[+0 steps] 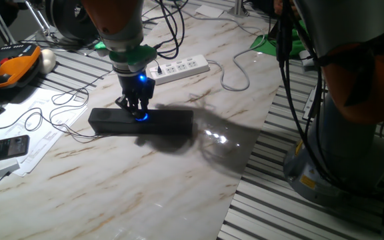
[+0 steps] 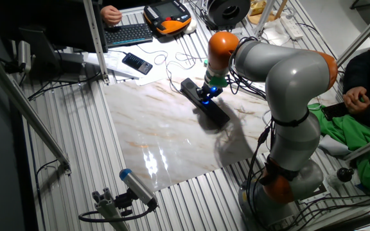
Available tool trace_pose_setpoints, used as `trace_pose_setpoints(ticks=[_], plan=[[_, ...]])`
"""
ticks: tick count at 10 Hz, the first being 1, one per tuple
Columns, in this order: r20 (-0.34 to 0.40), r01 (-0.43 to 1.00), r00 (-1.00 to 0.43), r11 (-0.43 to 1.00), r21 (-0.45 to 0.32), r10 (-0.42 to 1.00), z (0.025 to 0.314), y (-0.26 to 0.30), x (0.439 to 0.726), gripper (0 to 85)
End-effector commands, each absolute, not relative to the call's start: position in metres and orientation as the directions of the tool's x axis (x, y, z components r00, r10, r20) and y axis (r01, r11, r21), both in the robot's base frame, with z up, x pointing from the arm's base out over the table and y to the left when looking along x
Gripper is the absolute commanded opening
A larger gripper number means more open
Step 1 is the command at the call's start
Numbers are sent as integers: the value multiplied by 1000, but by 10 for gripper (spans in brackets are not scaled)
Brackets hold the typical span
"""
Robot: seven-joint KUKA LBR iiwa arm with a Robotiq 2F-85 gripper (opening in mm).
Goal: Turn the knob to increase the volume of the speaker
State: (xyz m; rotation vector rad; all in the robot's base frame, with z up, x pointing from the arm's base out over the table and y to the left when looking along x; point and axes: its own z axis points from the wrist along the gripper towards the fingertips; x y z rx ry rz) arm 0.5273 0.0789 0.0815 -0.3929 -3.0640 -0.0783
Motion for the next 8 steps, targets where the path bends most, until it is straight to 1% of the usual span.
trace_pose_setpoints(ticks=[1, 5, 8], plan=[[57, 285, -958, 957, 47, 282, 81, 79, 527, 170], [46, 368, -930, 929, 43, 366, 79, 81, 524, 170], [55, 427, -904, 903, 42, 424, 79, 80, 524, 170]])
